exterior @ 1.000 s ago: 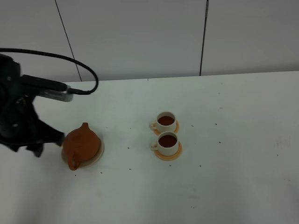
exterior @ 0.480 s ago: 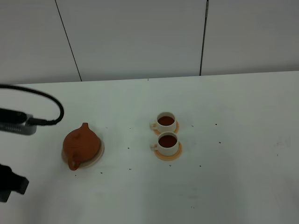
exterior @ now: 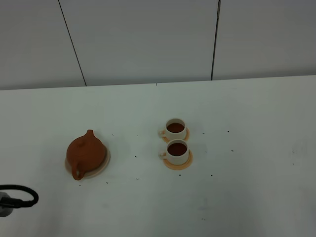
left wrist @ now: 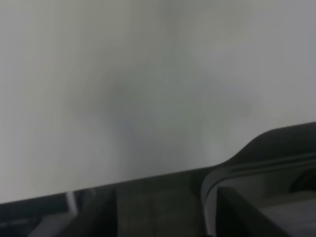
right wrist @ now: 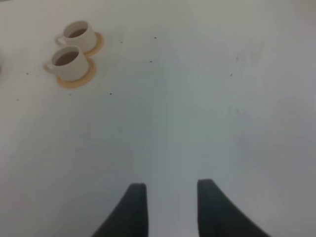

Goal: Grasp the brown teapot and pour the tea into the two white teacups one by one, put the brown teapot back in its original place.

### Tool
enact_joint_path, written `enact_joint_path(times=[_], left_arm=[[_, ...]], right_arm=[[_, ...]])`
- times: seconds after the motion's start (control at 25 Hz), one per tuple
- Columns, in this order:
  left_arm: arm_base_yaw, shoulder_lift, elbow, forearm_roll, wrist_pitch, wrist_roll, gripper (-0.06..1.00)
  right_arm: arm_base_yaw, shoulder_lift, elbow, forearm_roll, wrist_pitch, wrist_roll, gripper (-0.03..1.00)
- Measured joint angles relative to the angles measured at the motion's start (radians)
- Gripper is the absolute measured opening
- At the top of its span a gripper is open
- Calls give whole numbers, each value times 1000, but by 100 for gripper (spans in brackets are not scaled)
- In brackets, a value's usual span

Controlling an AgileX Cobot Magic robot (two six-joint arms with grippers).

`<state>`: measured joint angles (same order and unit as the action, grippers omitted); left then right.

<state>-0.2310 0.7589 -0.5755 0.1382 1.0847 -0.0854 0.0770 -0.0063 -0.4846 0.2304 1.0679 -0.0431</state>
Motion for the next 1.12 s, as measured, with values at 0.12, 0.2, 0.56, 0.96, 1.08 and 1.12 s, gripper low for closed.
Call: enact_joint_path(times=[0.12, 0.2, 0.56, 0.96, 1.08, 1.12], left_arm=[[0, -46, 46, -12, -18, 0, 51], [0, -59, 61, -27, -28, 5, 51], [0, -61, 62, -37, -41, 15, 51], [261, -161, 62, -23, -43, -1, 51], [339, -237, 62, -65, -44, 57, 51], [349, -268, 62, -76, -43, 68, 51]], right_arm=[[0, 0, 0, 0, 0, 0, 24], [0, 0, 0, 0, 0, 0, 24], [0, 0, 0, 0, 0, 0, 24], [0, 0, 0, 0, 0, 0, 24], [0, 0, 0, 0, 0, 0, 24], [0, 0, 0, 0, 0, 0, 24]])
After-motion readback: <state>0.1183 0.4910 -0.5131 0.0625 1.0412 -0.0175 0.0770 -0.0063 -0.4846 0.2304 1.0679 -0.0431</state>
